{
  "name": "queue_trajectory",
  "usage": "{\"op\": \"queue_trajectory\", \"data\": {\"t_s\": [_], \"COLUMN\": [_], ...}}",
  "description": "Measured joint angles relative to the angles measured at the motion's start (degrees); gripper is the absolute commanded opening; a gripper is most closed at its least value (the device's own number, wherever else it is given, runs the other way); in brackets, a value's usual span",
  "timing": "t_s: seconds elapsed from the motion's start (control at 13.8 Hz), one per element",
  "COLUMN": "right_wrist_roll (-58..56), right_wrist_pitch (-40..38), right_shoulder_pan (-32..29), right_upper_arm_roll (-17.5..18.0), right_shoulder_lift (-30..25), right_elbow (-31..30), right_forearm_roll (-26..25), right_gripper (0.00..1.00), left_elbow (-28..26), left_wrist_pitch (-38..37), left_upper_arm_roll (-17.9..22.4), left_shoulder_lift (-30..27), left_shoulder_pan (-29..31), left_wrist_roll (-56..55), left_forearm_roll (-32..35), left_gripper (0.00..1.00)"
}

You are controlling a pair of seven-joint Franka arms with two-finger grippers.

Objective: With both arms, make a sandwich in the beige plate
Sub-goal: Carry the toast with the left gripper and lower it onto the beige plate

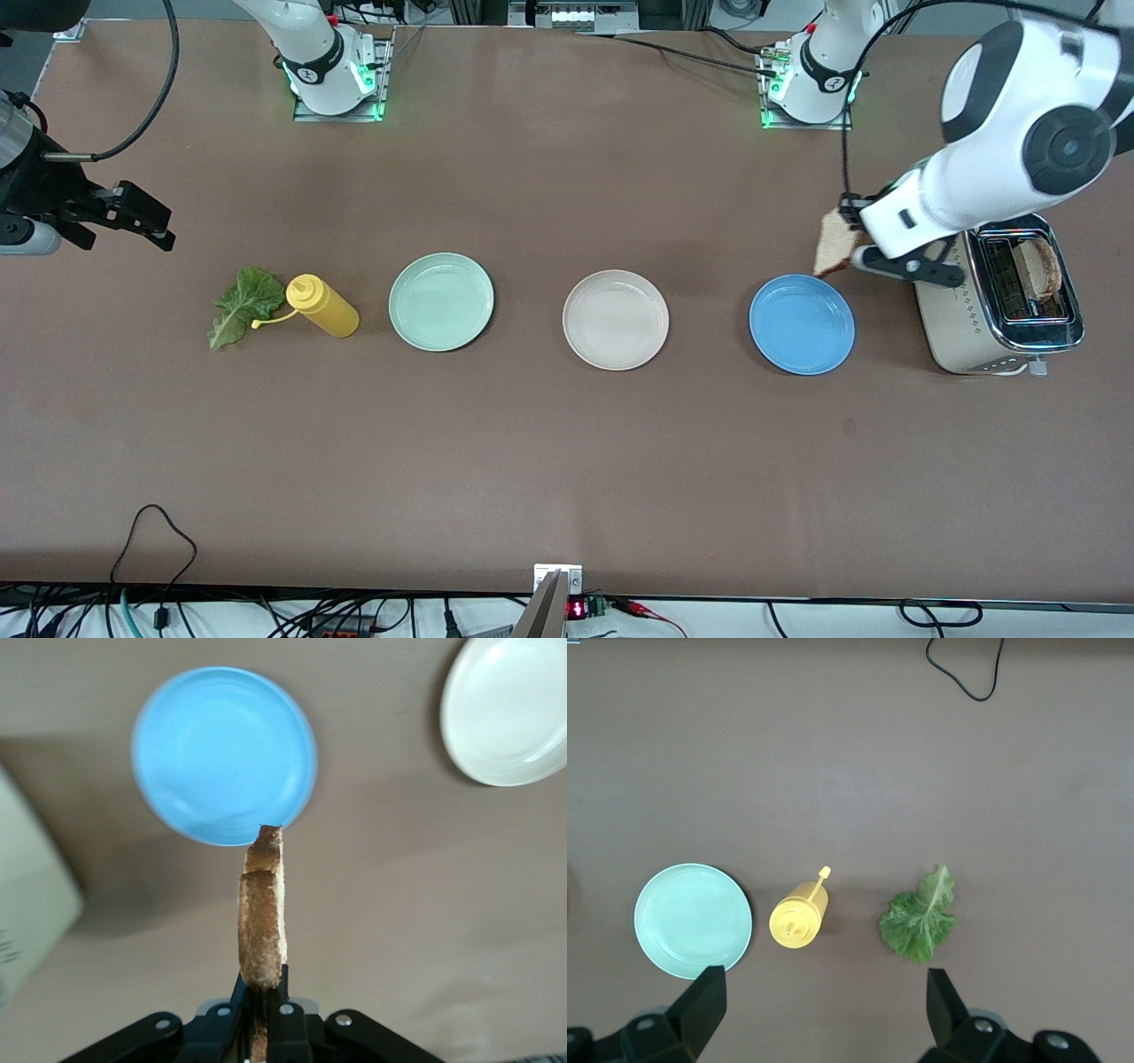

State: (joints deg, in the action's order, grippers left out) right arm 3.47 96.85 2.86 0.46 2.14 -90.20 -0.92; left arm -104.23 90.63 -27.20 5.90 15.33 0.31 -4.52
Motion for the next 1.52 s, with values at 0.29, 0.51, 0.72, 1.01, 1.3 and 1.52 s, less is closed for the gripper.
{"op": "queue_trajectory", "data": {"t_s": [0.29,0.51,0.72,1.01,1.3,1.52], "right_wrist_roll": [0.0,0.0,0.0,0.0,0.0,0.0], "right_wrist_pitch": [0.0,0.0,0.0,0.0,0.1,0.1], "right_shoulder_pan": [0.0,0.0,0.0,0.0,0.0,0.0], "right_upper_arm_roll": [0.0,0.0,0.0,0.0,0.0,0.0], "right_shoulder_lift": [0.0,0.0,0.0,0.0,0.1,0.1], "right_elbow": [0.0,0.0,0.0,0.0,0.0,0.0], "right_forearm_roll": [0.0,0.0,0.0,0.0,0.0,0.0], "right_gripper": [1.0,1.0,1.0,1.0,1.0,1.0], "left_elbow": [1.2,1.2,0.3,-4.2,-6.7,-6.8], "left_wrist_pitch": [5.8,14.1,24.1,34.2,38.3,39.5], "left_upper_arm_roll": [-0.2,-0.3,-0.4,-0.5,-0.5,-0.5], "left_shoulder_lift": [7.2,12.4,17.3,23.4,29.8,33.0], "left_shoulder_pan": [-0.8,-2.1,-4.9,-6.9,-7.2,-7.3], "left_wrist_roll": [-0.8,-0.2,7.8,27.4,41.6,45.8], "left_forearm_roll": [-18.1,-28.9,-39.3,-55.3,-63.5,-66.0], "left_gripper": [0.0,0.0,0.0,0.0,0.0,0.0]}}
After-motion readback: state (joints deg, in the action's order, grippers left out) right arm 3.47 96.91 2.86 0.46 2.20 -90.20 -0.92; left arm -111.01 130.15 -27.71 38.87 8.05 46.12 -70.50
